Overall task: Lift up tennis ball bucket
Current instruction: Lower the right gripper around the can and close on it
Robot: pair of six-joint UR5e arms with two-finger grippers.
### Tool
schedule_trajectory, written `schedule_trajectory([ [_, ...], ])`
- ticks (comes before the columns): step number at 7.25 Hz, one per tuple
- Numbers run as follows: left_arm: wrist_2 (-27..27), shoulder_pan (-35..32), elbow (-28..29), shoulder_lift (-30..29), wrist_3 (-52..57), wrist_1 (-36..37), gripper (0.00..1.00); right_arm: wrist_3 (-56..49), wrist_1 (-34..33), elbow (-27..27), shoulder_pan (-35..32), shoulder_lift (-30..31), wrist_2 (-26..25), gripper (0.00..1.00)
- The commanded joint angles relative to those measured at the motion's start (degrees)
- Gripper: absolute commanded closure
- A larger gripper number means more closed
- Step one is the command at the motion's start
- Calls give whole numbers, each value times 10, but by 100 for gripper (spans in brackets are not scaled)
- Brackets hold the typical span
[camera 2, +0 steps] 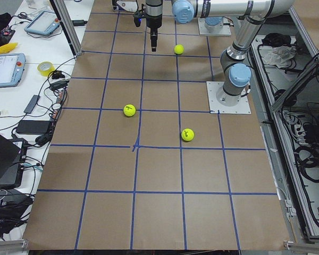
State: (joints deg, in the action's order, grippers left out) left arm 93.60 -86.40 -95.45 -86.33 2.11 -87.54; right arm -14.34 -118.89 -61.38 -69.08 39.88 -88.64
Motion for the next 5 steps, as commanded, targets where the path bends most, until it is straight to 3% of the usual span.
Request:
schedule_trajectory([
  [1, 0, 0, 0, -1, 0, 0, 0, -29, -7, -1, 0, -9, 0, 0],
  [5, 1, 1, 0, -1, 0, -1, 0, -73, -18, 1, 1, -9, 1, 2],
])
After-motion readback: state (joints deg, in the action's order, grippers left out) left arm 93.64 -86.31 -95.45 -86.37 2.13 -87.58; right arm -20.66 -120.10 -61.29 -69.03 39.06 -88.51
